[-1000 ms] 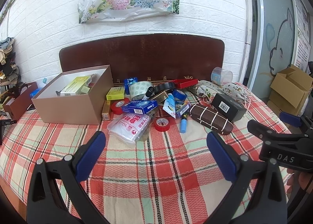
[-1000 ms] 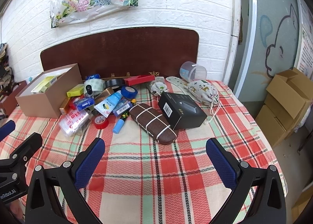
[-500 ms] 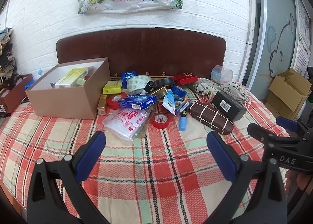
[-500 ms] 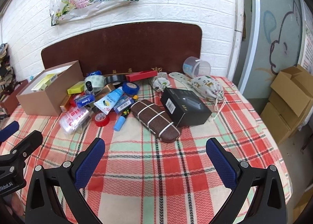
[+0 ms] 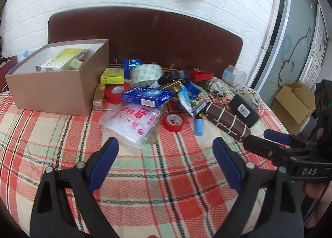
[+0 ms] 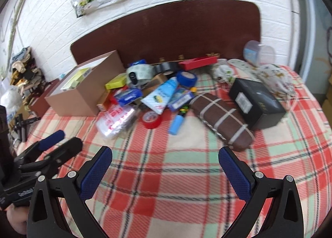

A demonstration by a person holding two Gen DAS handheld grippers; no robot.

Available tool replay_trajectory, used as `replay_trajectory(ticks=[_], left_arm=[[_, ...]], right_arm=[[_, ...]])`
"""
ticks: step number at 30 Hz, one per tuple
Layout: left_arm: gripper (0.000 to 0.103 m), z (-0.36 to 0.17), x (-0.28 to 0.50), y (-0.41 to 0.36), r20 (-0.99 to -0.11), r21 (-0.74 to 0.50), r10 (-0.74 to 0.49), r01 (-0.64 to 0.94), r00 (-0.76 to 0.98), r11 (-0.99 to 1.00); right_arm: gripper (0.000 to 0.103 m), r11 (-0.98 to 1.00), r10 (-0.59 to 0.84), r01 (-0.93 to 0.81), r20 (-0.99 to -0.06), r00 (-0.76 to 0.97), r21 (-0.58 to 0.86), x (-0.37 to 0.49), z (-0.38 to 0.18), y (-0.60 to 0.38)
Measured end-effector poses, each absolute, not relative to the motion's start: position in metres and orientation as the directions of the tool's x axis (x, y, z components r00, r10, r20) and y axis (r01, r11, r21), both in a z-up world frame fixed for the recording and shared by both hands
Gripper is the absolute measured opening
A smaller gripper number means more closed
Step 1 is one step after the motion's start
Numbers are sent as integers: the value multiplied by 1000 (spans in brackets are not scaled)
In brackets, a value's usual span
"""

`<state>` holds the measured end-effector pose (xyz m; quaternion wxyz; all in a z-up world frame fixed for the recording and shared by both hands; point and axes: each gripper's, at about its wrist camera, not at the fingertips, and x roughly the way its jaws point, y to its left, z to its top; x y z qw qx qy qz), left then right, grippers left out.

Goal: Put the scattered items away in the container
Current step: 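Move the right gripper toward the pile of items on the bed, then grasp the clear plastic bag with red print with the right gripper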

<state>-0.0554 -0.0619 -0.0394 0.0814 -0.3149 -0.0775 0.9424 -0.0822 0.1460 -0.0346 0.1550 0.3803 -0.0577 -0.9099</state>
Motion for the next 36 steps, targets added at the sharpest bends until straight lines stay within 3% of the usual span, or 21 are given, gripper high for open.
replay_trajectory(ticks=[7,9,18,36], left_arm=[[63,-53,-84,-88,-636,-187,221,-130,-740,-974],[62,-55,-91,-93,-650,-170,222,-146,-727,-975],[63,-67,-121,-113,-699,-56,180,-197,-692,-979],[62,-91,-161,-102,-759,-62,261,-333,-597,-941]], right_arm=[[99,-859,-511,351,-659,-552,372,-118,-43,106],[94,-827,-562,361,-649,-512,431,-127,-47,99],[94,-711,-703,337,-607,-372,617,-179,-81,67],[94,-573,-814,200,-525,-248,794,-238,-127,50]])
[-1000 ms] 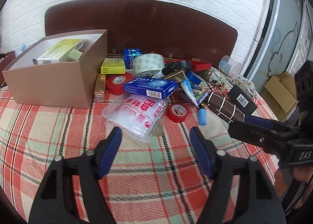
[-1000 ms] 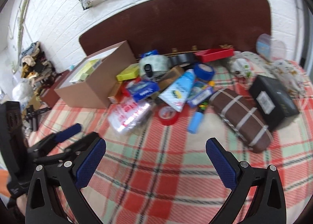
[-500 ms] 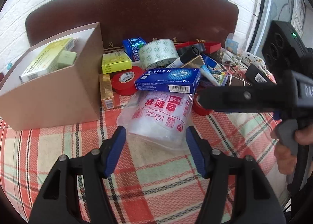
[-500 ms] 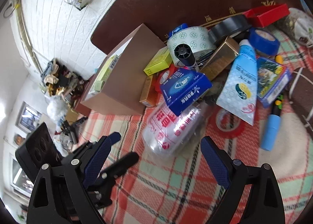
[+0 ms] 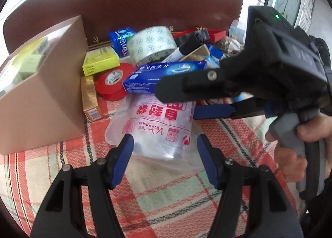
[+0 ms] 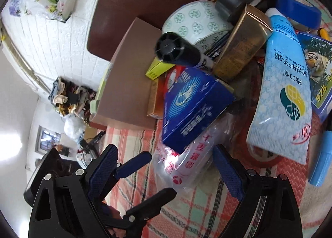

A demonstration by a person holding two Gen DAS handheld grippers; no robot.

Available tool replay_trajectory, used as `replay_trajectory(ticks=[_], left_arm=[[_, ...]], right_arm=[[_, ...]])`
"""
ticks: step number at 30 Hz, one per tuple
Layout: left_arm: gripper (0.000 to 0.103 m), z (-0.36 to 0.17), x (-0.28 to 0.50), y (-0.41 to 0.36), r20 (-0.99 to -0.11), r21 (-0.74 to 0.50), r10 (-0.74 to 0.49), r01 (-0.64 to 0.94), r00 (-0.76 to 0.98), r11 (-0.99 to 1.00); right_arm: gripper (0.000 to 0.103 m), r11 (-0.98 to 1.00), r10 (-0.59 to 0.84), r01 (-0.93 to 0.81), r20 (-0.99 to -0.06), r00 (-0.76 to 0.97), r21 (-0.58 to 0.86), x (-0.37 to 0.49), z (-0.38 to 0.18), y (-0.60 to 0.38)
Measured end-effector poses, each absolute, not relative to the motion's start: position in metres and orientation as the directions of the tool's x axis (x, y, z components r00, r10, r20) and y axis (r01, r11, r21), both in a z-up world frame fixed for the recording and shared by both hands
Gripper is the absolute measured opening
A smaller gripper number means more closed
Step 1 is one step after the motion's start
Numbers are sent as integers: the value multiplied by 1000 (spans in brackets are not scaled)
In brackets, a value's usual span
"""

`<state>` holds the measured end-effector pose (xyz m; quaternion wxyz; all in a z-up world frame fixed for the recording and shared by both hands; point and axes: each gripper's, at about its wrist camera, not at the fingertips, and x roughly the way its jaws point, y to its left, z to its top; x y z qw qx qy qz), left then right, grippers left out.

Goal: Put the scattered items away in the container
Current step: 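Grasp the clear plastic bag with red print with the right gripper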

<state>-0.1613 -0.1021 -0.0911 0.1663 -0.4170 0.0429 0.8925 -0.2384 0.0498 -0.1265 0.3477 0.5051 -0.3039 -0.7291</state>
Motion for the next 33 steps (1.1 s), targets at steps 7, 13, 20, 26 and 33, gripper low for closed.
replay_trajectory(ticks=[7,13,20,26,33], left_arm=[[65,-99,-176,-107,-779,-48,249,-342,-576,-939],[93,-109,-191,-111,-804,-45,250,-363,-540,-931],[81,-112,-212,-110,-801,-115,322,-398,-504,-910],[70,-110,-213,-113,-803,-119,324,-398,-500,-910],[67,-109,-211,-120,-798,-157,347,-385,-493,-909]], right_arm=[[94,-567,-817,158,-527,-236,808,-251,-134,49],[94,-563,-819,145,-526,-230,813,-254,-131,47],[94,-518,-850,155,-486,-204,841,-258,-129,38],[73,-490,-866,150,-459,-197,859,-257,-133,42],[37,-471,-875,124,-445,-191,873,-256,-145,50]])
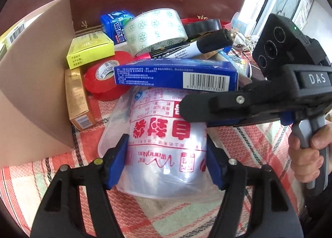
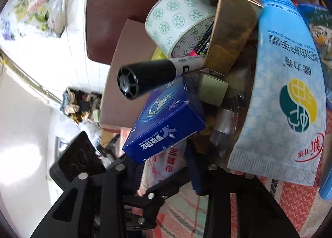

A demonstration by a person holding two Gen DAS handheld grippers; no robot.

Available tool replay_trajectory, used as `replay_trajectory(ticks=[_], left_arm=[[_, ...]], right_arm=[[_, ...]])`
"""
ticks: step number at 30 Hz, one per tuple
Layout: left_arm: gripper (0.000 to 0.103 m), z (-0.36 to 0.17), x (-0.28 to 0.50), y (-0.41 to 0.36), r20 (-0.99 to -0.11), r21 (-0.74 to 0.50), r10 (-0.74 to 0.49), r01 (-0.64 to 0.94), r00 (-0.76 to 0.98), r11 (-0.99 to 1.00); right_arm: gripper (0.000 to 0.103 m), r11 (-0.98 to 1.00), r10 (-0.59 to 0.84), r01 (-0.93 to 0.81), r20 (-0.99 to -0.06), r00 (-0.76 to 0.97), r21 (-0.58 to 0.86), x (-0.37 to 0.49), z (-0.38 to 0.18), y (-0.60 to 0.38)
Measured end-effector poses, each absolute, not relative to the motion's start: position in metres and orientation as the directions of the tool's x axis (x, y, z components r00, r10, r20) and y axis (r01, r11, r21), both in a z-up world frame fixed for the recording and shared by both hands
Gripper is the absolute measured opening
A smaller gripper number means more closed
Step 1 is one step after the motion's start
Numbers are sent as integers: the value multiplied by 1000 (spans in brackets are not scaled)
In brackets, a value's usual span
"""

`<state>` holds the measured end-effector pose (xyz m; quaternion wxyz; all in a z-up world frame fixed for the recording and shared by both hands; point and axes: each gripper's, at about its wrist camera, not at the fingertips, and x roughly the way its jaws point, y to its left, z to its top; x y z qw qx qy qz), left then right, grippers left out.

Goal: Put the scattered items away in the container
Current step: 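Grasp the clear plastic bag with red print with the right gripper, then carry the bag over the cardboard box and open the right gripper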

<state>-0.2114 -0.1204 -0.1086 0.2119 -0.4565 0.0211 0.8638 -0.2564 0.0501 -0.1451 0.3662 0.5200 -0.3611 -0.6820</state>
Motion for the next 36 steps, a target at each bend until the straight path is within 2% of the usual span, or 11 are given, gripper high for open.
replay_trajectory(ticks=[2,5,9,18,27,36], left_arm=[[66,-108,-213,-121,-798,-159,346,-381,-494,-911],[66,-108,-216,-123,-797,-170,348,-370,-493,-913],[67,-113,-220,-125,-801,-173,344,-360,-490,-917],[66,-113,-217,-119,-800,-176,337,-343,-496,-923],[63,-100,-208,-107,-792,-141,319,-353,-520,-925],[63,-60,-180,-95,-765,-104,310,-366,-565,-925]], right_arm=[[31,-494,-863,137,-466,-197,858,-256,-142,47],[31,-497,-863,162,-466,-194,853,-259,-140,42],[31,-501,-861,105,-483,-158,859,-272,-153,35],[40,-587,-809,156,-567,-157,794,-274,-143,10],[39,-581,-813,187,-550,-194,792,-272,-125,-3],[38,-562,-825,239,-515,-231,792,-252,-82,-3]])
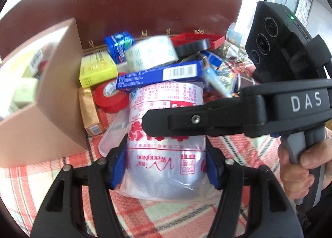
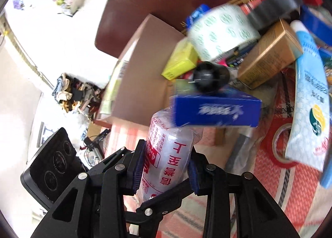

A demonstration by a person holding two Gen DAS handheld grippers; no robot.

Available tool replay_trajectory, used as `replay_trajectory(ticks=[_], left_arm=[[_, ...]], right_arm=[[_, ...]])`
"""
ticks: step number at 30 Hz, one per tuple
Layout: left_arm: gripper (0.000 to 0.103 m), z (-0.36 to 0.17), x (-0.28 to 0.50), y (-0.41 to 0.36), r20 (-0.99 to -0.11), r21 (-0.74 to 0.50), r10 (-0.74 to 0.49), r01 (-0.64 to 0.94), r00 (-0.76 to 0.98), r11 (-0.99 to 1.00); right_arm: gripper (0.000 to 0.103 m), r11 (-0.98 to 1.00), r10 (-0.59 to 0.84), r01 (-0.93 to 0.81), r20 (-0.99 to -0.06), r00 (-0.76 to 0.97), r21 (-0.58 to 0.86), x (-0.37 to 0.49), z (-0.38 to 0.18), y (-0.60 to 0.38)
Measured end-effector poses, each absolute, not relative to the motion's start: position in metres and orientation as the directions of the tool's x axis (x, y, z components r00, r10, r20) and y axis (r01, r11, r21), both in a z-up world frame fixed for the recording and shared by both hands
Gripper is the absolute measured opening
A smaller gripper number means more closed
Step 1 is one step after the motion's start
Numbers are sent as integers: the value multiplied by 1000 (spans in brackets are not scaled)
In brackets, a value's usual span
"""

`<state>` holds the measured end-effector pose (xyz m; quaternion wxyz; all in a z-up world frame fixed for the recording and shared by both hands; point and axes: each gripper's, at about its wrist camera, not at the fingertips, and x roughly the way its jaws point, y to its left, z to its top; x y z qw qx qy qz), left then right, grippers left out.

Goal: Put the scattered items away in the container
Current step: 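Carry the bag over the cardboard box and open the right gripper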

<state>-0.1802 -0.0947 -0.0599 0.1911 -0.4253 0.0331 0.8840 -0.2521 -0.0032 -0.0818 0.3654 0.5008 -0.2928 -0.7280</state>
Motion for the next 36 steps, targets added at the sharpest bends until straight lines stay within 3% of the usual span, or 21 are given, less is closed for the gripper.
replay_trajectory(ticks=[19,30,36], left_arm=[[63,35,-122,-134,-661,-4,243,-321,-710,-947],[63,71,-159,-209,-653,41,131,-207,-746,-977],[63,74,-183,-267,-662,51,64,-130,-747,-990]], right_arm=[[38,-503,-863,398,-419,-283,767,-189,18,-5],[38,-448,-894,470,-387,-227,760,-232,65,-80],[38,-418,-907,489,-386,-172,765,-270,64,-137]])
